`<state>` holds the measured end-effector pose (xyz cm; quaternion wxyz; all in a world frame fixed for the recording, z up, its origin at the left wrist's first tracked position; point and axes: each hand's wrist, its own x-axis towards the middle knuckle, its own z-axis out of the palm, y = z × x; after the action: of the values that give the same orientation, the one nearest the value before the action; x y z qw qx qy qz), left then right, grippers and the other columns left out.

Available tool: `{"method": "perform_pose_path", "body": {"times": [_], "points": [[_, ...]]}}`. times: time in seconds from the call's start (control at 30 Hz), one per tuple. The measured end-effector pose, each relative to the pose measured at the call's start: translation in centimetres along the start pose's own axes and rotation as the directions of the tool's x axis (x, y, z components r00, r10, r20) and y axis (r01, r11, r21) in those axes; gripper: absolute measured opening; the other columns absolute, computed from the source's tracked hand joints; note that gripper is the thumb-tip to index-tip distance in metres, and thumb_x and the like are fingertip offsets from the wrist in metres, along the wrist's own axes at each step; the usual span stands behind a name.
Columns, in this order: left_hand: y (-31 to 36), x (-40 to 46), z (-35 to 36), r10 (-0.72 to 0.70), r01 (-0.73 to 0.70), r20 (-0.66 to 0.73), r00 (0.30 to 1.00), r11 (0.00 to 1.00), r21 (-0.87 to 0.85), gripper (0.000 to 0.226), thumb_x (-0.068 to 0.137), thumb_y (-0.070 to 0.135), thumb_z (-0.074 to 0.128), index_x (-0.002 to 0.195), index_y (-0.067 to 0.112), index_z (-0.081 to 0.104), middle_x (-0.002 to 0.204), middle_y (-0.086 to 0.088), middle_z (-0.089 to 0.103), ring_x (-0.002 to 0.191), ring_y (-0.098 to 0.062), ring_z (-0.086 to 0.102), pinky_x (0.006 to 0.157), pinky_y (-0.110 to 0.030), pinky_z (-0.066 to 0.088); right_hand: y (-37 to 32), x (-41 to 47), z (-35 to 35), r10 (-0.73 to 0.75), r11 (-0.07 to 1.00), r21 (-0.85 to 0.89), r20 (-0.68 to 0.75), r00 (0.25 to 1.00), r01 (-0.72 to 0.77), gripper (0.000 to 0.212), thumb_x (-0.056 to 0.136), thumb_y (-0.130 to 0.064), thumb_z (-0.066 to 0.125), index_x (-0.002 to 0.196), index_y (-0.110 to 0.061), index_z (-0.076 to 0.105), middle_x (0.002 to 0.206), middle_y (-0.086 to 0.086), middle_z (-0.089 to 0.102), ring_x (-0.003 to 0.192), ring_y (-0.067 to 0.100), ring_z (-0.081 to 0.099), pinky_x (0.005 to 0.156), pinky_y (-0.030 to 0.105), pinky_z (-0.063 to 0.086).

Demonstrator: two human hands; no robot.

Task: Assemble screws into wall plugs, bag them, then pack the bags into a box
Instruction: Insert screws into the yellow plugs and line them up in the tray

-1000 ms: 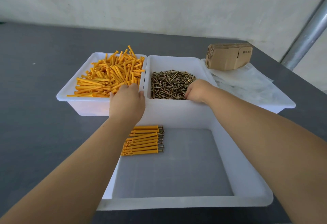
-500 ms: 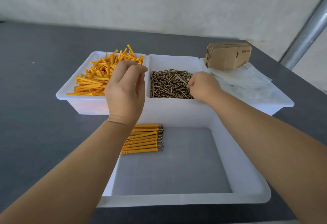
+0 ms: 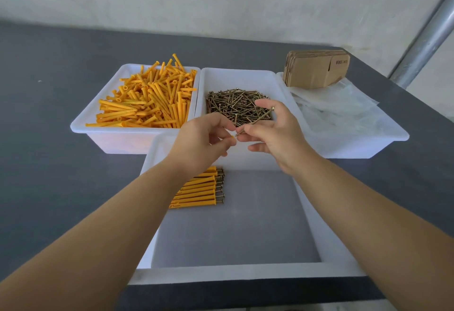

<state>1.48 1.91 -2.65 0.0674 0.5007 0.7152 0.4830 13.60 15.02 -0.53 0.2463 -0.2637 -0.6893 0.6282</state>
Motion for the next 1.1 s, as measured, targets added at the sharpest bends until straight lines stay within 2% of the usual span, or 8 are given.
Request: {"method": "perform_pose_path", "body": {"times": [0.27, 0.37, 0.47, 0.57, 0.7, 0.83, 0.97, 1.1], "points": [[0.5, 0.0, 0.1, -0.026, 0.025, 0.000, 1.000, 0.997, -0.071, 0.016, 0.088, 0.008, 0.072, 0.099, 0.016, 0.064, 0.079, 0.004, 0.074, 0.063, -0.008, 0.070, 0.064, -0.024, 0.057, 0.6, -0.1, 0.1, -0.110, 0.992, -0.068, -0.006, 0.994, 0.110, 0.045, 0.089, -0.005, 0.068, 0.125, -0.023, 0.050, 0.084, 0.004, 0.076, 0.079, 0.013, 0.074, 0.062, 0.028, 0.058], [0.6, 0.0, 0.1, -0.032, 0.029, -0.025, 0.999, 0.994, -0.104, 0.016, 0.088, 0.006, 0.071, 0.098, 0.014, 0.062, 0.079, 0.001, 0.075, 0.063, -0.012, 0.070, 0.064, -0.027, 0.058, 0.9, -0.5, 0.7, -0.180, 0.962, -0.196, 0.060, 0.982, 0.188, 0.030, 0.093, -0.009, 0.064, 0.122, -0.017, 0.065, 0.080, -0.007, 0.073, 0.074, -0.001, 0.068, 0.059, 0.020, 0.051], [0.7, -0.1, 0.0, -0.021, 0.014, -0.050, 0.999, 0.988, -0.155, 0.018, 0.087, 0.001, 0.070, 0.098, 0.010, 0.059, 0.078, -0.001, 0.074, 0.067, -0.015, 0.071, 0.068, -0.030, 0.059, 0.9, -0.8, 1.5, -0.301, 0.888, -0.333, 0.099, 0.948, 0.317, 0.027, 0.100, -0.015, 0.053, 0.121, -0.016, 0.069, 0.079, -0.016, 0.065, 0.073, -0.008, 0.059, 0.065, 0.015, 0.045], [0.9, -0.2, -0.2, -0.010, 0.008, -0.012, 1.000, 0.983, -0.185, 0.029, 0.086, -0.010, 0.063, 0.102, 0.013, 0.056, 0.082, 0.002, 0.073, 0.075, -0.014, 0.071, 0.073, -0.026, 0.058, 1.0, -0.6, 1.7, -0.377, 0.785, -0.494, 0.098, 0.921, 0.373, 0.026, 0.098, -0.017, 0.057, 0.119, -0.020, 0.071, 0.092, 0.000, 0.062, 0.081, 0.005, 0.054, 0.077, 0.026, 0.045], [0.8, -0.5, -0.3, -0.012, 0.016, 0.025, 1.000, 0.987, -0.161, 0.029, 0.085, -0.012, 0.061, 0.102, 0.010, 0.054, 0.087, -0.004, 0.074, 0.081, -0.012, 0.073, 0.076, -0.033, 0.060, 1.2, -0.7, 1.2, -0.459, 0.666, -0.604, 0.132, 0.879, 0.438, 0.022, 0.089, -0.016, 0.070, 0.109, -0.022, 0.076, 0.078, -0.016, 0.050, 0.068, 0.003, 0.049, 0.068, 0.024, 0.043], [0.9, -0.7, -0.5, -0.011, 0.012, 0.011, 1.000, 0.993, -0.114, 0.027, 0.083, -0.011, 0.061, 0.100, 0.010, 0.055, 0.097, -0.005, 0.066, 0.082, -0.011, 0.074, 0.068, -0.035, 0.058, 1.0, -0.7, 0.8, -0.486, 0.576, -0.678, 0.165, 0.858, 0.457, 0.016, 0.087, -0.016, 0.071, 0.099, -0.023, 0.079, 0.074, -0.017, 0.056, 0.064, 0.000, 0.049, 0.064, 0.027, 0.046], [0.8, -0.2, -0.9, 0.072, -0.045, -0.205, 0.976, 0.990, 0.137, 0.021, 0.082, 0.000, 0.063, 0.099, 0.012, 0.060, 0.097, 0.000, 0.064, 0.089, -0.011, 0.065, 0.075, -0.033, 0.054, 1.4, -1.0, 0.8, -0.378, 0.545, -0.724, 0.237, 0.895, 0.422, 0.013, 0.086, -0.014, 0.070, 0.095, -0.019, 0.078, 0.083, -0.007, 0.070, 0.076, 0.011, 0.062, 0.075, 0.032, 0.052], [0.4, 0.3, -1.7, 0.144, -0.005, -0.407, 0.902, 0.946, 0.323, 0.015, 0.083, 0.002, 0.061, 0.097, 0.007, 0.063, 0.095, -0.001, 0.063, 0.089, -0.015, 0.057, 0.068, -0.018, 0.039, 2.2, -1.3, 2.5, -0.332, 0.459, -0.767, 0.319, 0.888, 0.447, 0.013, 0.088, -0.011, 0.066, 0.097, -0.013, 0.076, 0.097, 0.004, 0.061, 0.087, 0.022, 0.059, 0.078, 0.035, 0.049]]}}
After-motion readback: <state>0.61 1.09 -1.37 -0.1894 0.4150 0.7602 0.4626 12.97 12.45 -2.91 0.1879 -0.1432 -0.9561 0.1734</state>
